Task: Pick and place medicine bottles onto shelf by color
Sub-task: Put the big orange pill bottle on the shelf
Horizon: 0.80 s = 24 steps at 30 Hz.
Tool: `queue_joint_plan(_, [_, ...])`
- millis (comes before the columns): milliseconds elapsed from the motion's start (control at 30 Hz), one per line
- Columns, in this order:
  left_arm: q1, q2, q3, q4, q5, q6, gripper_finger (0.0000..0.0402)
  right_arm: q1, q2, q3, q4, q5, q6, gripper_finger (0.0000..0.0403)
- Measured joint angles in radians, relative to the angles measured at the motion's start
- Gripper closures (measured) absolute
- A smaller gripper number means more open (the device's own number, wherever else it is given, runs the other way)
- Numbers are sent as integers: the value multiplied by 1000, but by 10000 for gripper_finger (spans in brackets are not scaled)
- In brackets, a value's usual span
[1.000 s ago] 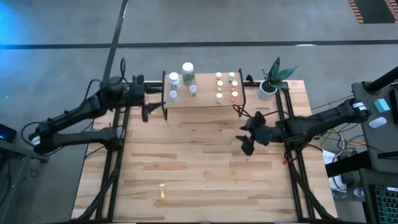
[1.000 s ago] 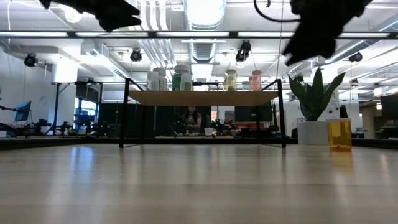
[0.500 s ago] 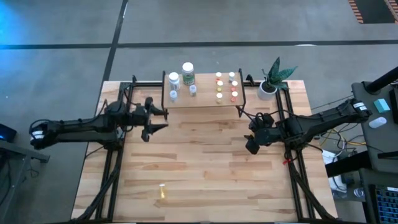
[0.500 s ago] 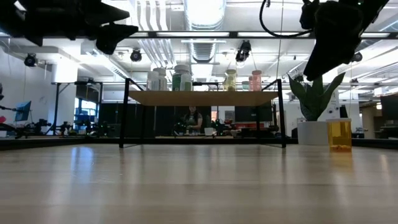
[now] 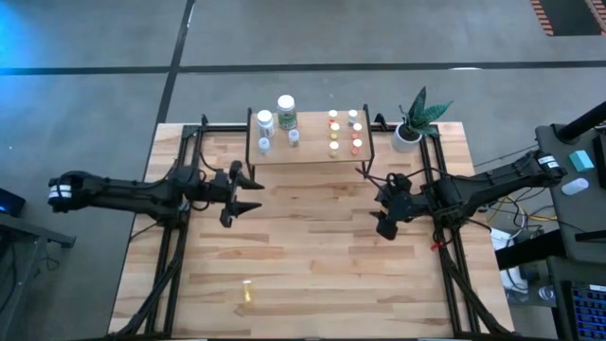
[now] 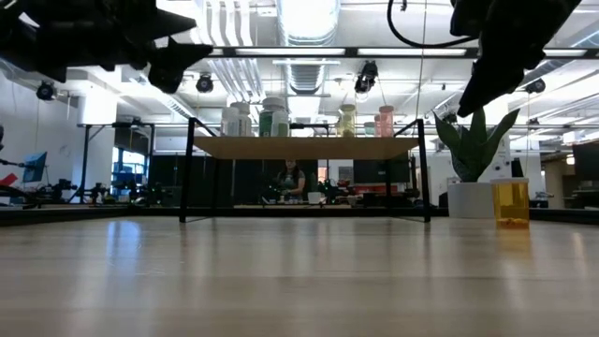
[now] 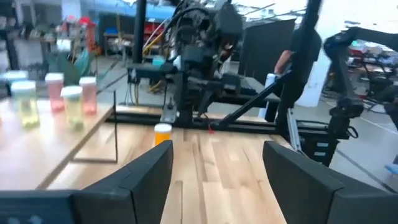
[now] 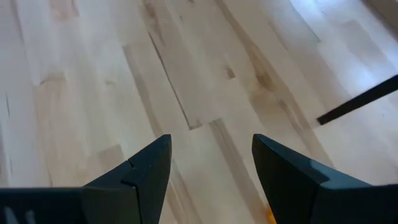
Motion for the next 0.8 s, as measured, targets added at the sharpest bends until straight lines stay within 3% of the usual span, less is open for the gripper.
queue_joint_plan(267, [0,96,0,28,-34,-128,169,0,1,0,-3,-6,-81,188])
queue_joint_plan(433, [-8,136,1,123,17,-206,169,0,2,0,-1,-6,-102,188])
queue_joint_plan(600, [-14,139,1,205,23,-205,169,0,8,0,3,72,-36,188])
queue_joint_plan(800, [-14,112,1,218,8,-163,169,0,10,0,4,68,-14,188])
